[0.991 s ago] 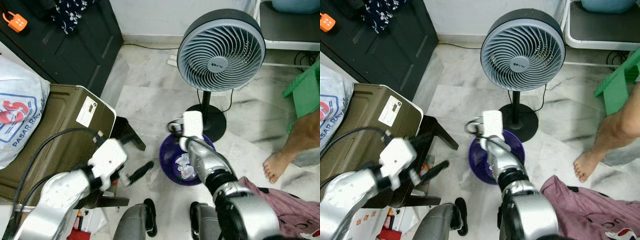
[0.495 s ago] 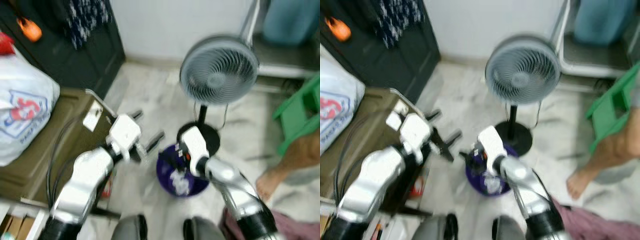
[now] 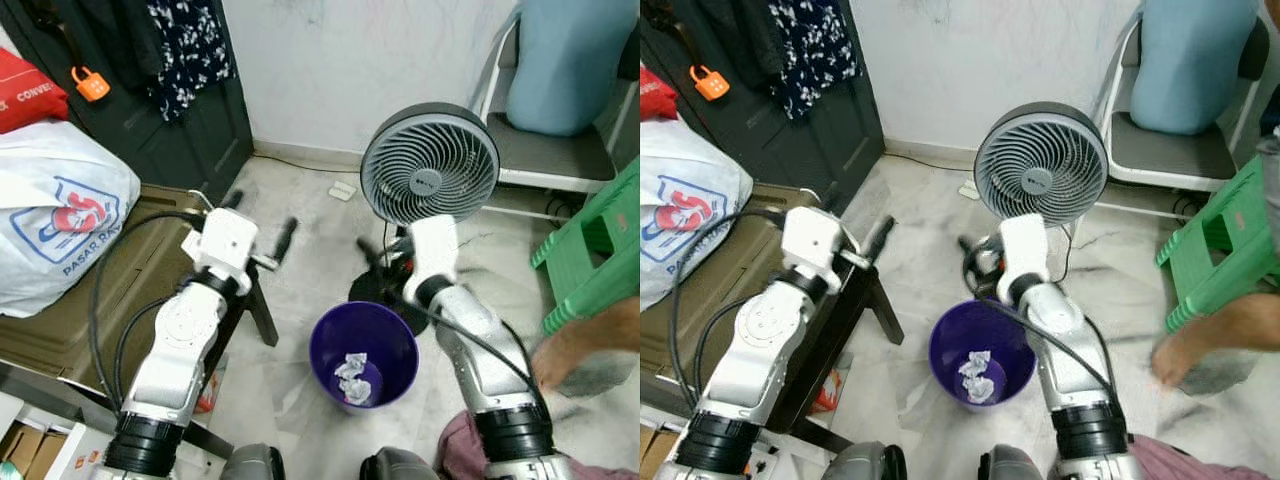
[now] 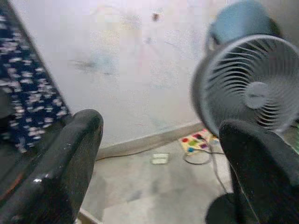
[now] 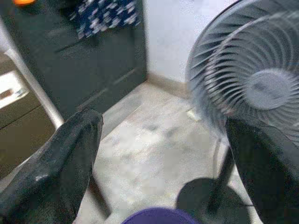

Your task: Clean up the room

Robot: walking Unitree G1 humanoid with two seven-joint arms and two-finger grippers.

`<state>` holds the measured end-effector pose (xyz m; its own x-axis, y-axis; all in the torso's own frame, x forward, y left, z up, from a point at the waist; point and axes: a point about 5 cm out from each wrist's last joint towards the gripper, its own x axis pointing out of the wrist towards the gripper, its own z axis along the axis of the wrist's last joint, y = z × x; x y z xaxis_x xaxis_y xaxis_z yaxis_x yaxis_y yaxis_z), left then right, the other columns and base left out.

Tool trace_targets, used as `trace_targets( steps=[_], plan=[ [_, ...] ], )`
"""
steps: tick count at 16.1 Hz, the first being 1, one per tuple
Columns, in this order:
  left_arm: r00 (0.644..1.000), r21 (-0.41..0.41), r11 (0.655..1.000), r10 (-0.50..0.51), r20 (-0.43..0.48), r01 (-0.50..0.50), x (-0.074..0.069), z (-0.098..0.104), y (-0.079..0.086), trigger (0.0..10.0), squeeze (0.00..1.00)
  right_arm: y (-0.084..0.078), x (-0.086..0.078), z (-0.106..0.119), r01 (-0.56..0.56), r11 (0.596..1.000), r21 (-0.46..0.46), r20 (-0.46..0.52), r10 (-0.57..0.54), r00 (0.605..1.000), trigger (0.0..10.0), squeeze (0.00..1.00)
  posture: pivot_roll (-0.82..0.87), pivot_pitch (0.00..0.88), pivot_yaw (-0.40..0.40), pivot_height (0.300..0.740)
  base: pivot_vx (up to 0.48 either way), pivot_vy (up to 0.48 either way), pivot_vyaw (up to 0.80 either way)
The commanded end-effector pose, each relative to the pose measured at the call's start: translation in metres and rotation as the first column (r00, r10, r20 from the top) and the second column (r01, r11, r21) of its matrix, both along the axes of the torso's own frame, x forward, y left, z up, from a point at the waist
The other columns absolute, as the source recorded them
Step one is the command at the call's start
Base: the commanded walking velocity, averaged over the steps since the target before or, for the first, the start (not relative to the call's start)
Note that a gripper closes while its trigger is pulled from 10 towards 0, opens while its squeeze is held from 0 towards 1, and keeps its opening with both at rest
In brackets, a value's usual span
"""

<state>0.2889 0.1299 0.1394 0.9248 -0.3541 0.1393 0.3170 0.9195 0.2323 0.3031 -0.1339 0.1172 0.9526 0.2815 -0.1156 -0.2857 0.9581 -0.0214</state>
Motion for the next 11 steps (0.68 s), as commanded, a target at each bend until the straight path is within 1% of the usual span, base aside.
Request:
trace_targets(
  steps=[1, 2, 4, 5, 6, 7, 9, 10, 11],
  plan=[
    [0.998, 0.004, 0.998, 0.064, 0.011, -0.064, 0.001, 0.000, 0.009, 10.0, 0.00, -0.002, 0.001, 0.011, 0.042, 0.999, 0.028, 0.052, -0.044, 0.998, 10.0, 0.00, -0.15, 0.000, 0.068, 0.740, 0.000, 0.000, 0.00],
    [0.992, -0.054, 0.990, 0.128, -0.004, -0.128, 0.000, -0.001, 0.018, 10.0, 0.00, -0.004, -0.002, 0.011, 0.067, 0.997, 0.042, 0.066, -0.069, 0.995, 10.0, 0.00, -0.14, 0.000, 0.067, 0.740, 0.000, 0.000, 0.00],
    [0.984, -0.120, 0.976, 0.178, -0.030, -0.181, -0.001, -0.003, 0.027, 10.0, 0.00, -0.004, -0.004, 0.013, 0.100, 0.995, 0.022, 0.095, -0.101, 0.990, 10.0, 0.00, -0.14, 0.000, 0.062, 0.740, 0.000, 0.000, 0.00],
    [0.978, -0.184, 0.960, 0.206, -0.045, -0.210, -0.005, -0.007, 0.032, 10.0, 0.00, -0.002, -0.005, 0.019, 0.088, 0.995, 0.037, 0.161, -0.093, 0.983, 10.0, 0.00, -0.14, 0.000, 0.052, 0.740, 0.000, 0.000, 0.00],
    [0.977, -0.188, 0.959, 0.209, -0.045, -0.214, -0.005, -0.007, 0.032, 10.0, 0.00, -0.002, -0.005, 0.019, 0.081, 0.996, 0.039, 0.165, -0.086, 0.982, 10.0, 0.00, -0.14, 0.000, 0.052, 0.740, 0.000, 0.000, 0.00],
    [0.975, -0.186, 0.957, 0.217, -0.050, -0.222, -0.008, -0.011, 0.032, 10.0, 0.00, -0.009, -0.005, 0.016, 0.167, 0.986, 0.009, 0.168, -0.166, 0.972, 10.0, 0.00, -0.14, 0.000, 0.060, 0.740, 0.000, 0.000, 0.00],
    [0.973, -0.201, 0.953, 0.218, -0.073, -0.228, -0.012, -0.016, 0.030, 10.0, 0.00, -0.019, -0.007, 0.013, 0.213, 0.977, -0.020, 0.168, -0.206, 0.964, 10.0, 0.00, -0.14, 0.000, 0.073, 0.740, 0.000, 0.000, 0.00],
    [0.972, -0.209, 0.950, 0.219, -0.091, -0.233, -0.013, -0.018, 0.030, 10.0, 0.00, -0.019, -0.009, 0.011, 0.208, 0.976, 0.062, 0.131, -0.215, 0.968, 10.0, 0.00, -0.14, 0.000, 0.074, 0.740, 0.000, 0.000, 0.00],
    [0.972, -0.202, 0.952, 0.212, -0.098, -0.228, -0.014, -0.020, 0.029, 10.0, 0.00, -0.015, -0.010, 0.007, 0.208, 0.974, 0.093, 0.114, -0.218, 0.969, 10.0, 0.00, -0.14, 0.000, 0.070, 0.740, 0.000, 0.000, 0.00]
  ],
)
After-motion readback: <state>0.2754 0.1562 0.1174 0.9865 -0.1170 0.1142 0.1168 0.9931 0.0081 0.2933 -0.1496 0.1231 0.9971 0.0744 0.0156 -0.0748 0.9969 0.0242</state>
